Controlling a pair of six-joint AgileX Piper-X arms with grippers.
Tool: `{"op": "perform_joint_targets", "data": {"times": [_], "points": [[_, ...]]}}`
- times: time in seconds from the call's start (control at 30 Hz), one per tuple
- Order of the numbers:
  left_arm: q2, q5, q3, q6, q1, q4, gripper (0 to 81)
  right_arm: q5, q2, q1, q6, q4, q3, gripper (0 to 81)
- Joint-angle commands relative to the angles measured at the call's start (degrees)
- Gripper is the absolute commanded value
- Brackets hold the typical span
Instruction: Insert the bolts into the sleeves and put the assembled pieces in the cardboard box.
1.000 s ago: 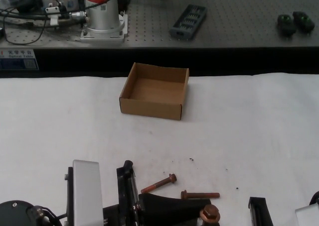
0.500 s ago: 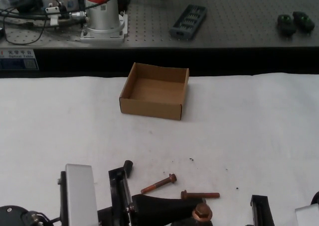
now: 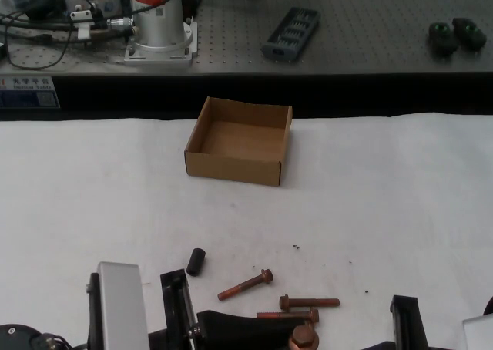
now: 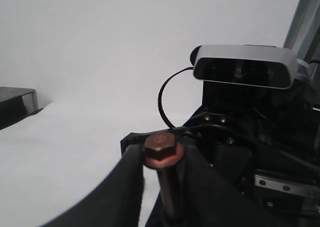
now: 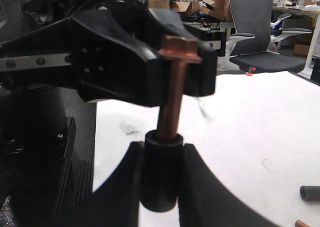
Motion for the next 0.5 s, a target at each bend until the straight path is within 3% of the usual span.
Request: {"op": "perform_joint_targets", "data": {"times": [0.0,0.27,0.33,0.47], "points": [[-0.26,0.4,0.04,1.74,-0.35,4.55,0.6,1.63,-0.33,-0.36,0.26,-5.75,-0.62,5.5],[-0.26,0.4,0.04,0.29,-0.35,4.29,1.3,1.63,-0.33,-0.36,0.26,-3.62,-0.62,5.5],[-0.26,0.4,0.04,0.0,-0.35,4.29,6.8,1.63,-0.33,-0.36,0.26,-3.62,-0.62,5.5],[-0.26,0.4,0.04,-0.97,-0.35,4.15,29.4,1.63,-0.33,-0.36,0.26,-3.62,-0.62,5.5]]}}
